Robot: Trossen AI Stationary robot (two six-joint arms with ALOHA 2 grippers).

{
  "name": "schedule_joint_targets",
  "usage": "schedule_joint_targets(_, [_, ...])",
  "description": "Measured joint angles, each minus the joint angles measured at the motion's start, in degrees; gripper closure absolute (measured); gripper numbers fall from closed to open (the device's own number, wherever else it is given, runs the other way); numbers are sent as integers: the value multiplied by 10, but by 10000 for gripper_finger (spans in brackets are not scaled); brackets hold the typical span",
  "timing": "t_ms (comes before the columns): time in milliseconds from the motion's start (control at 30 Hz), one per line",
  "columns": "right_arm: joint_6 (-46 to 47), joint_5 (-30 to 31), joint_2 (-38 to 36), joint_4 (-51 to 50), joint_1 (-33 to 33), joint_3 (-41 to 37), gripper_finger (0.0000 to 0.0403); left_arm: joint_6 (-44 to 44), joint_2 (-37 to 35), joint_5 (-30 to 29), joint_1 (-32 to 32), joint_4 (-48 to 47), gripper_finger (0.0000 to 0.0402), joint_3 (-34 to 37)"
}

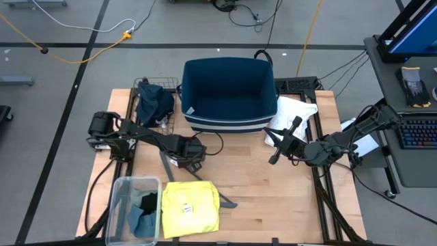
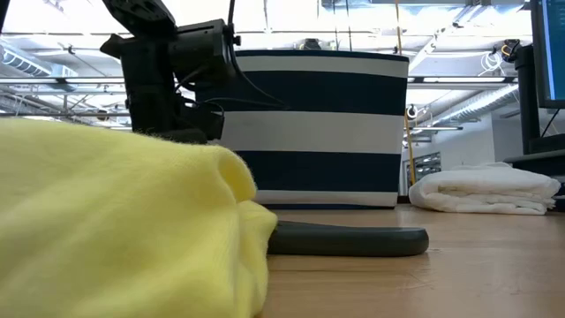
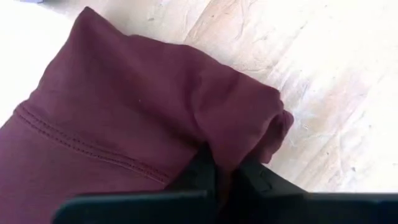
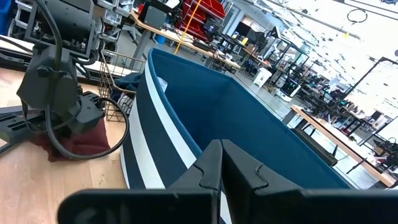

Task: Pick & Place Cloths
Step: Put the red shorts into the wire basket

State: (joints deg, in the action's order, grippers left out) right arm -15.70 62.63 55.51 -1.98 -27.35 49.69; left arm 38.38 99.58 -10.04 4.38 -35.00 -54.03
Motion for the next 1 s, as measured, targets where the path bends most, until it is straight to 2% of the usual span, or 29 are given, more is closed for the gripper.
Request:
schedule_joint_targets(267, [0,0,0,0,0,0,403,16,-104,17,3,-47,395,2])
schedule_joint_targets(500, [0,-2,0,0,0,0,403,33,-250,14,24,-55,398,2])
schedule_joint_targets(700, [0,-29,0,0,0,0,403,45,-367,9,55,-51,398,1])
schedule_joint_targets(1000, [0,-29,0,0,0,0,403,64,-487,-75,102,3,400,1])
